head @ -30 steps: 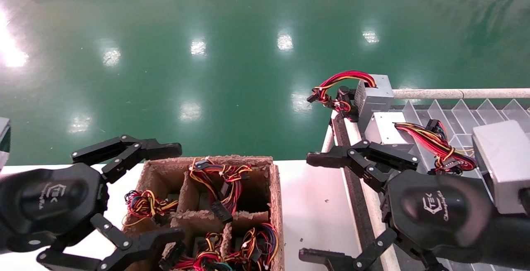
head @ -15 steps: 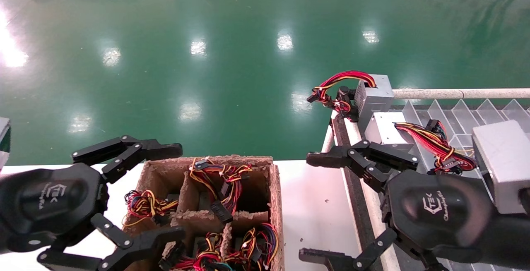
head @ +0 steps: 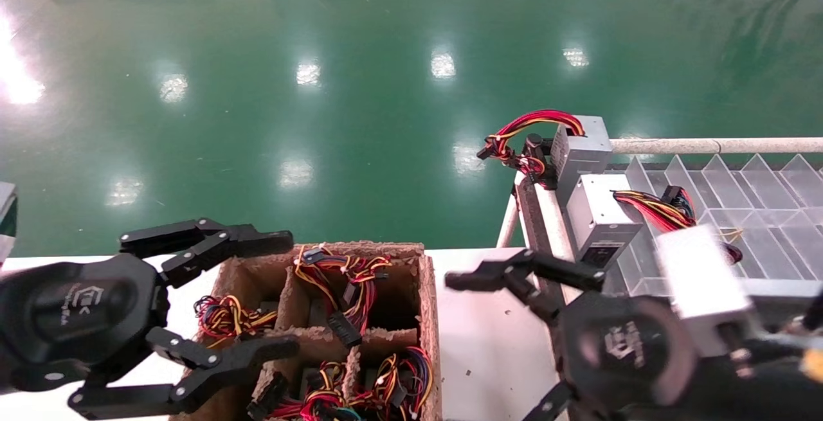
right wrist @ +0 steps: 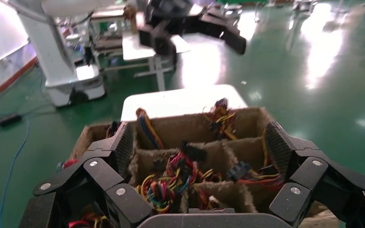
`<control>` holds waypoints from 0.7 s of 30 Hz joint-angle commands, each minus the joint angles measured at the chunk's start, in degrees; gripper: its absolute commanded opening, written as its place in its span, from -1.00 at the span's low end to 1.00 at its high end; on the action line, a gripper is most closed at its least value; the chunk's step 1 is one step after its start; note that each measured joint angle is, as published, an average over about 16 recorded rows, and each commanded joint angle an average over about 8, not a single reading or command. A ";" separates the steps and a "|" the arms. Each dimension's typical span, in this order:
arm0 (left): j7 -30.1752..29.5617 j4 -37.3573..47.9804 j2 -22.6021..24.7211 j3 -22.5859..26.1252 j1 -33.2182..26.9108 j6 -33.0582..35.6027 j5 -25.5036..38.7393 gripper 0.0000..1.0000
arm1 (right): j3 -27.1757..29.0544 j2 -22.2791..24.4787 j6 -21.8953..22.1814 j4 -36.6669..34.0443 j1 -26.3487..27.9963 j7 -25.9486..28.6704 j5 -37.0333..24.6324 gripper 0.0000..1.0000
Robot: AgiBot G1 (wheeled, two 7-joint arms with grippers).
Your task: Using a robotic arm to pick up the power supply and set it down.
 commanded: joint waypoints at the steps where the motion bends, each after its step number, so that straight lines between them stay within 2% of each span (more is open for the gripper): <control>1: 0.00 0.00 0.00 0.00 0.00 0.00 0.00 -1.00 | -0.84 -0.67 -0.13 0.18 0.58 0.17 -1.24 1.00; 3: 0.00 0.00 0.00 0.00 0.00 0.00 0.00 -1.00 | -2.22 -1.76 -0.47 -0.02 1.16 0.58 -3.00 0.99; 5: 0.00 0.00 0.00 0.00 0.00 0.00 0.00 -1.00 | -3.68 -3.03 -0.86 -0.41 1.57 0.93 -4.72 0.73; 6: 0.00 0.00 0.00 0.00 0.00 0.00 0.00 -1.00 | -4.39 -3.71 -1.03 -0.71 1.71 1.02 -5.52 0.57; 11: 0.00 0.00 0.00 0.00 0.00 0.00 0.00 -1.00 | -7.56 -7.06 -1.92 -2.74 2.07 0.75 -8.86 -0.67; 13: 0.00 0.00 0.00 0.00 0.00 0.00 0.00 -1.00 | -8.64 -8.25 -2.19 -3.79 2.16 0.42 -9.95 -0.91; 14: 0.00 0.00 0.00 0.00 0.00 0.00 0.00 -1.00 | -9.12 -8.78 -2.32 -4.30 2.22 0.28 -10.40 -1.00; 21: 0.00 0.00 0.00 0.00 0.00 0.00 0.00 -1.00 | -11.70 -11.48 -2.62 -7.10 2.51 -0.42 -12.50 -1.00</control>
